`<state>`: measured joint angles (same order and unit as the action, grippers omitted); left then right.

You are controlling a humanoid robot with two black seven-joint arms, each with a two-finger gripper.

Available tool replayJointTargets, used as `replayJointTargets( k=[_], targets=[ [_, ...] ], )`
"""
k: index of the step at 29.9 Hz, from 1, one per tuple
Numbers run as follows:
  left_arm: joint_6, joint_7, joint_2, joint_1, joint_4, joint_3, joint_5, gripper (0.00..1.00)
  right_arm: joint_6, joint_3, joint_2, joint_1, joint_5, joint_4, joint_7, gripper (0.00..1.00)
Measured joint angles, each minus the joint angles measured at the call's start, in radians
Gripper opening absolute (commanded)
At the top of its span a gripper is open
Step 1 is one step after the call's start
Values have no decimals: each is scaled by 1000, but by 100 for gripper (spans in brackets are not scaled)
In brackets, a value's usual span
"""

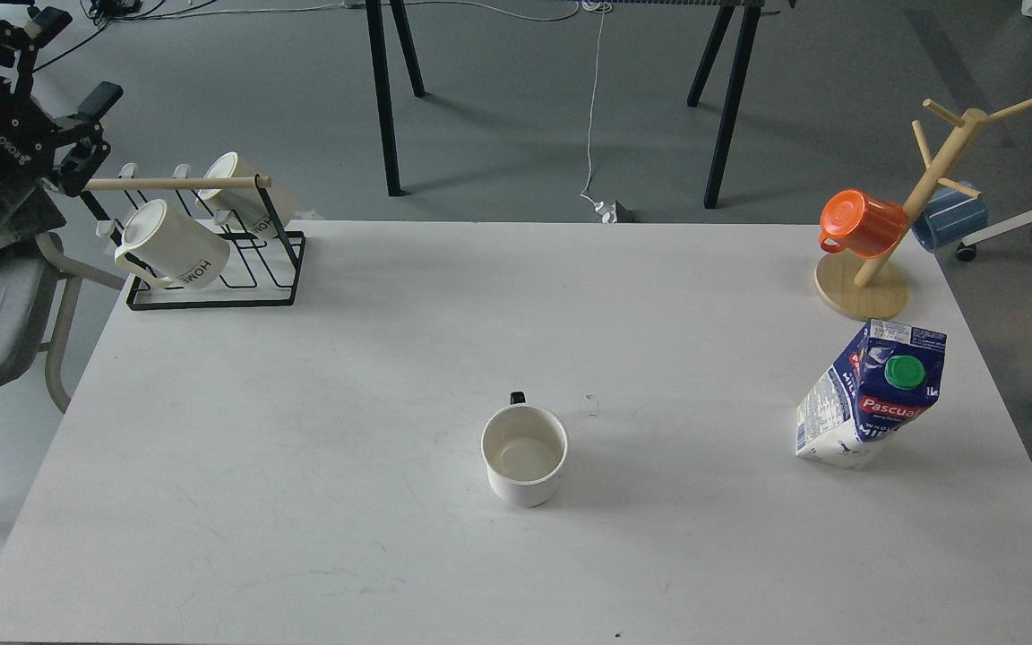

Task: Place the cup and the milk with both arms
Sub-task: 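Release the mug and retract the left gripper toward the rack, then bring the right gripper up to the milk carton and grasp it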

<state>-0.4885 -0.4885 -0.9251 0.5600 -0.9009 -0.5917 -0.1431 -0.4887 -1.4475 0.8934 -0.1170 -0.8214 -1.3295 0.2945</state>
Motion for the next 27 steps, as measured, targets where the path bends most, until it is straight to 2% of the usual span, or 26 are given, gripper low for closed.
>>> replayJointTargets(
  k=[8, 15, 21, 27],
  targets=[
    [0, 0, 33, -118, -11, -5, 25, 82, 0, -27, -1, -297, -285, -125, -13, 99],
    [0, 0, 47, -133, -12, -10, 26, 83, 0, -37, -19, -517, -307, -176, -23, 99],
    [0, 0, 66, -135, -12, -10, 26, 83, 0, 103, -89, -537, -269, -175, -35, 99],
    [0, 0, 90, -135, -12, -9, 24, 83, 0, 204, -189, -438, -131, -174, -131, 99]
  ],
)
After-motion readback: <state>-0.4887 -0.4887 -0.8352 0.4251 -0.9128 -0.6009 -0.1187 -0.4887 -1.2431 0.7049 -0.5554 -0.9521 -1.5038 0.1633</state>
